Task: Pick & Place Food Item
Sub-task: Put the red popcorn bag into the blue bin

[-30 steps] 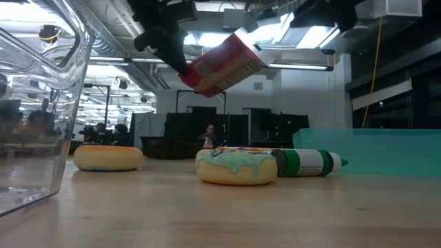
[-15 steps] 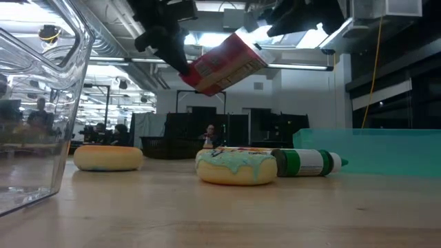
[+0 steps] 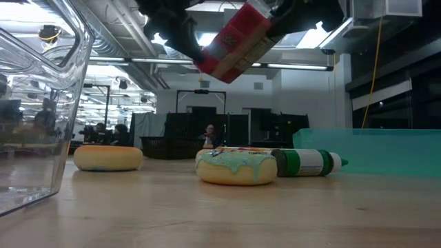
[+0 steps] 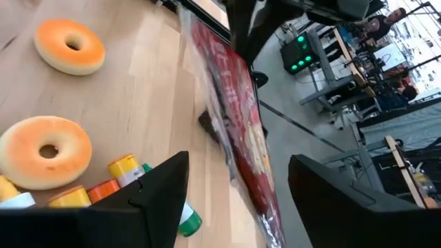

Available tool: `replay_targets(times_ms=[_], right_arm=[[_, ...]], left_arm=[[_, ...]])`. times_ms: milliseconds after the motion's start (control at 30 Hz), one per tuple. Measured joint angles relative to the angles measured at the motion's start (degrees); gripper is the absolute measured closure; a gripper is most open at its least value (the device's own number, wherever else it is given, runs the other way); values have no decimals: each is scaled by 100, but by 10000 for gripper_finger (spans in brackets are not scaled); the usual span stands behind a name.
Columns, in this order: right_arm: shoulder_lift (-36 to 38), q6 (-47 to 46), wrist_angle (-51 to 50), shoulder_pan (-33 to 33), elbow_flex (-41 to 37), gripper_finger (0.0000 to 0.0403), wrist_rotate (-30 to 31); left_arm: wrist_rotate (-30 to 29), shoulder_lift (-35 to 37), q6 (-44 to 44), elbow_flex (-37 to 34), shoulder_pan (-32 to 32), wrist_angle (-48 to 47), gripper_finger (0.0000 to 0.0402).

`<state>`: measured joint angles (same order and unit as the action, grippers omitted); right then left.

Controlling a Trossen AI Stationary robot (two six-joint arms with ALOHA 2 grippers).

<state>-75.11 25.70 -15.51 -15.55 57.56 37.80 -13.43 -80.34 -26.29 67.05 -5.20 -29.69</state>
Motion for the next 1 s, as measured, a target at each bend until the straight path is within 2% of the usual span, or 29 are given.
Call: replay_targets(times_ms=[167,333,467,633,667,867,1000], right_arm=[[0,-67,8,3,0,167,13],[0,-103,48,3,0,208,13],[0,-103,48,3,0,265,14],[-2,-13,40,3,0,373,11],[-2,25,42,3,0,384,11],[-2,28,46,3,0,388,12],[-2,26,46,3,0,388,18]], left_arm=[[15,0,1,0,185,89,400],[18,0,1,0,259,291,400],[16,0,1,0,259,286,400],[0,0,3,0,259,291,400],[-12,0,3,0,259,293,400],[-52,0,1,0,259,289,395],[-61,0,-59,0,259,274,367]])
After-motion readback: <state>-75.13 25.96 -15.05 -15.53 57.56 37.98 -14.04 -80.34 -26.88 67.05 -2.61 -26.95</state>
